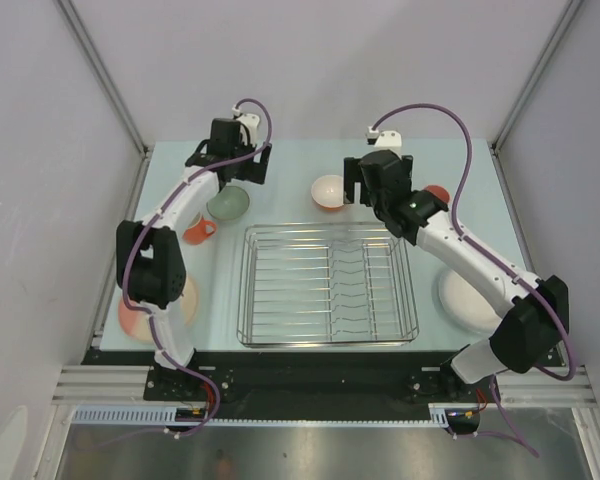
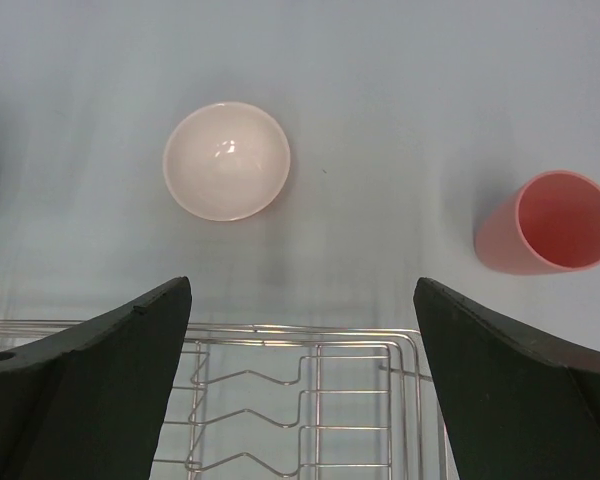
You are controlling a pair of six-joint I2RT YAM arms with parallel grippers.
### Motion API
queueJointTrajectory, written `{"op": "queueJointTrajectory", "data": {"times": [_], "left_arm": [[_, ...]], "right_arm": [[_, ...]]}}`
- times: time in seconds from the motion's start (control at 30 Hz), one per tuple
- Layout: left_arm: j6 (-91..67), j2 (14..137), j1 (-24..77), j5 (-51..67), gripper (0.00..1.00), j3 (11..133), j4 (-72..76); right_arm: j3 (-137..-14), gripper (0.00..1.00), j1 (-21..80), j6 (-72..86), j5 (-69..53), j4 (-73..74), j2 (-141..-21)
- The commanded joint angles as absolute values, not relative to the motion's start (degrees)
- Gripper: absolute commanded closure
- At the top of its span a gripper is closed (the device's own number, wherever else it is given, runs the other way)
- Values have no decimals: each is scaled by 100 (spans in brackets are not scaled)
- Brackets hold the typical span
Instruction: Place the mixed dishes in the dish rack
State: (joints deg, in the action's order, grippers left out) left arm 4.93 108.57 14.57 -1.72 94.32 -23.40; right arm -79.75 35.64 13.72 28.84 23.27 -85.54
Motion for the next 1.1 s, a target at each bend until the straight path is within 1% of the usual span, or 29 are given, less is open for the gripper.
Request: {"op": "queueJointTrajectory", "data": {"times": [0.0, 0.13, 0.23, 0.37, 0.43, 0.63, 0.77, 0.9, 1.0, 1.03, 1.07], "left_arm": [[475, 11082, 1477, -439, 2, 9729, -2039], [413, 11460, 1485, -571, 2, 10028, -2162], [404, 11724, 1520, -650, 3, 10081, -2171], [282, 11856, 1521, -843, 6, 9976, -2153], [202, 11830, 1529, -922, 6, 9836, -2119], [123, 11338, 1521, -1081, 10, 8721, -1679], [149, 11215, 1529, -1081, 11, 8385, -1626], [237, 11381, 1529, -1212, 12, 8279, -1486], [237, 11496, 1529, -1213, 19, 8358, -1424], [246, 11557, 1529, -1204, 24, 8402, -1389], [272, 11592, 1538, -1213, 26, 8428, -1371]], "right_arm": [[-7726, 0, 3560, 1433, 3304, 2109, -8157], [-7252, 0, 3560, 1363, 3656, 1811, -7744], [-6725, 0, 3542, 1301, 3621, 1355, -7331], [-6636, 0, 3385, 1345, 3560, 1292, -7058], [-6653, 0, 3296, 1415, 3446, 1379, -7049], [-6671, 0, 3085, 1669, 3191, 1485, -7224], [-6671, 0, 3067, 1775, 3182, 1582, -7339], [-6653, 1, 3041, 1819, 3173, 1635, -7357], [-6653, 0, 3050, 1819, 3164, 1635, -7330], [-6653, 0, 3050, 1811, 3164, 1626, -7321], [-6653, 0, 3050, 1811, 3173, 1635, -7313]]}}
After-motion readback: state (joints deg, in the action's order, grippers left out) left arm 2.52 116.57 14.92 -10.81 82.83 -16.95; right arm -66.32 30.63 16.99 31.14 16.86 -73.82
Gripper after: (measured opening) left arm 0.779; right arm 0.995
